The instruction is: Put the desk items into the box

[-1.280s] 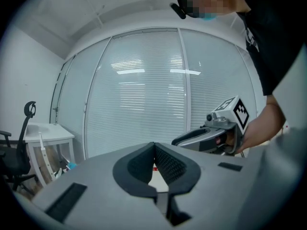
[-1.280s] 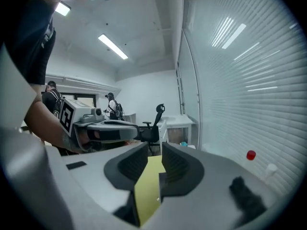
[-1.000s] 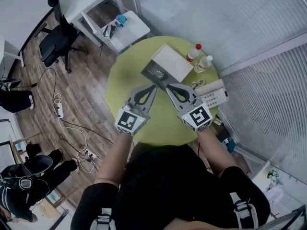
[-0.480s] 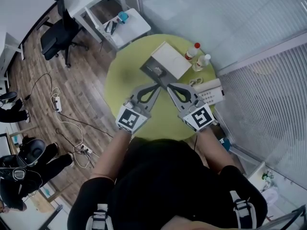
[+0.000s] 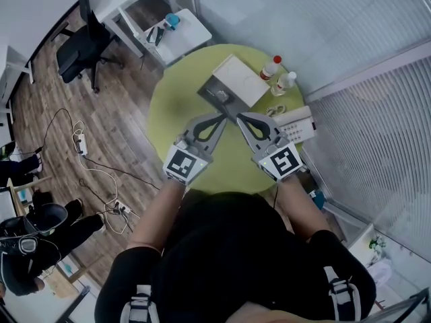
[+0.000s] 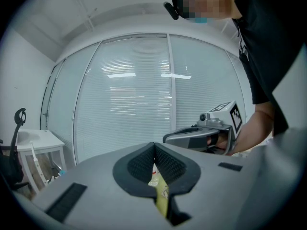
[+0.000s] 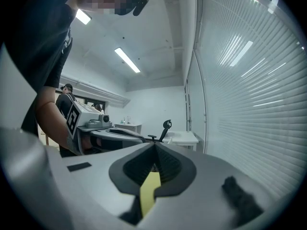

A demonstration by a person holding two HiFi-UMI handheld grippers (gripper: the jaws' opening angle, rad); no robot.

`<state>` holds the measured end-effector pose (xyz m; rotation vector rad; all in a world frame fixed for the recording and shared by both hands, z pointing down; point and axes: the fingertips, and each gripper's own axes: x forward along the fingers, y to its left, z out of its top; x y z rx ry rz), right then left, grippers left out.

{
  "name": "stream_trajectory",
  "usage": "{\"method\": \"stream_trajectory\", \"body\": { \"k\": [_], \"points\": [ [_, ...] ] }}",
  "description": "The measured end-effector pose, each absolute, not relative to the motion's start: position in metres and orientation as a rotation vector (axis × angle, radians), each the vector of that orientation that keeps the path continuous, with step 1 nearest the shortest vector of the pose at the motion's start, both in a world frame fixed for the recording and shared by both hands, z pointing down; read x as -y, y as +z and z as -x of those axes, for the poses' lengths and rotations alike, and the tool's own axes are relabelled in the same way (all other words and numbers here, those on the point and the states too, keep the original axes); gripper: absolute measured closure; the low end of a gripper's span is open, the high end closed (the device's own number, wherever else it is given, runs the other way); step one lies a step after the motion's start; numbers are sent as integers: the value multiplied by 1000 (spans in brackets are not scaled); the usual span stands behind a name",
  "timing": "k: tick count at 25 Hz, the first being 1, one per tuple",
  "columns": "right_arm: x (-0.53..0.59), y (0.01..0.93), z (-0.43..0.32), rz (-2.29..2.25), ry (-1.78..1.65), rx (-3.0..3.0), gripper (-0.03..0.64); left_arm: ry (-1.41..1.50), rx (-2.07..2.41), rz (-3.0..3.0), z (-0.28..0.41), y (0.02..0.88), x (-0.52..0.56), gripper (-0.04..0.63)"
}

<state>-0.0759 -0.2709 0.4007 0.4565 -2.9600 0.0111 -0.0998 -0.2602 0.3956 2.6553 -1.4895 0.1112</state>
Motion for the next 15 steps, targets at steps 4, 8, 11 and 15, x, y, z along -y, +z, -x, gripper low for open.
{"method": "stream_trajectory", "body": {
  "k": [4, 8, 11, 15],
  "points": [
    [270, 403, 76, -456, 9, 2954, 600, 108, 1481, -2658, 98, 397, 260, 586],
    [270, 405, 75, -453, 11, 2946, 600, 107, 1481, -2662, 97, 396, 261, 586],
    [274, 404, 80, -449, 17, 2939, 600, 115, 1468, -2664, 102, 397, 265, 586],
    [274, 406, 84, -440, 7, 2936, 600, 93, 1473, -2683, 102, 397, 268, 586]
  ]
}}
